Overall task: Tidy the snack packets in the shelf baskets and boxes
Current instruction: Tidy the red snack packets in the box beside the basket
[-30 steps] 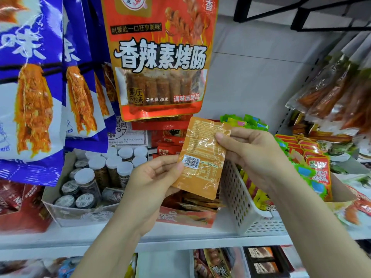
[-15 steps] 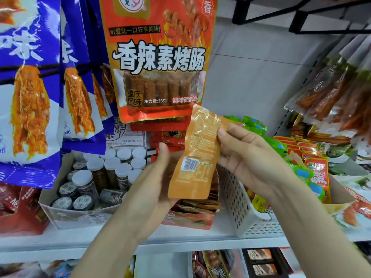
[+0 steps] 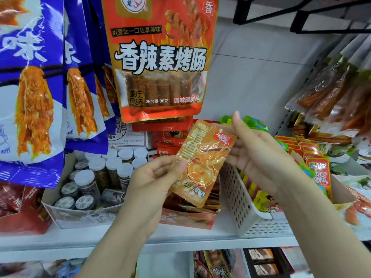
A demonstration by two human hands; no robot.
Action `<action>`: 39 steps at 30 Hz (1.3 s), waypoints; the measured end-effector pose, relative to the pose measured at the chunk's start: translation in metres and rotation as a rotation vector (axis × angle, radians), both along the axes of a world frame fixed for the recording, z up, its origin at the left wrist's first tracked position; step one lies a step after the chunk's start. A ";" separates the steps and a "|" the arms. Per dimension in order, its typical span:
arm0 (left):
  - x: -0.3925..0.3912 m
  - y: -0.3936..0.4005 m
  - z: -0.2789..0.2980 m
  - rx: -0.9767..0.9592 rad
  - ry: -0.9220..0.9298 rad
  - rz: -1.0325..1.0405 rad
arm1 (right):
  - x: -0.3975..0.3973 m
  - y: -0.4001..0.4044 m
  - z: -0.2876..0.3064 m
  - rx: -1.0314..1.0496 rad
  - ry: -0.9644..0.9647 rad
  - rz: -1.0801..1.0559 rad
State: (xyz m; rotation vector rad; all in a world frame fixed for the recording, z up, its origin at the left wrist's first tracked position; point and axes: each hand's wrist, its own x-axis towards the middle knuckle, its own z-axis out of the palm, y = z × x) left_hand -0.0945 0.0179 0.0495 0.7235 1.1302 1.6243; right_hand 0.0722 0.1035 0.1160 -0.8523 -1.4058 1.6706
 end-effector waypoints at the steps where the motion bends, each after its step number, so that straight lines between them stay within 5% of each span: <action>1: 0.000 0.000 -0.001 0.015 0.029 0.022 | 0.000 -0.001 -0.001 0.058 -0.047 -0.015; 16: -0.009 -0.001 -0.002 0.042 0.131 -0.055 | 0.006 0.000 0.002 0.317 -0.312 -0.228; 21: -0.012 -0.004 -0.008 0.099 0.924 0.031 | 0.027 0.012 0.012 0.699 -0.548 -0.557; 26: 0.001 -0.005 -0.021 0.116 1.349 -0.213 | 0.014 0.004 -0.001 0.964 -0.791 -0.586; 32: -0.003 0.000 -0.028 0.149 1.529 -0.169 | -0.007 0.001 -0.024 1.082 -1.019 -0.416; 39: -0.007 0.003 -0.034 0.178 1.601 -0.192 | -0.019 0.006 -0.061 0.903 -1.272 -0.173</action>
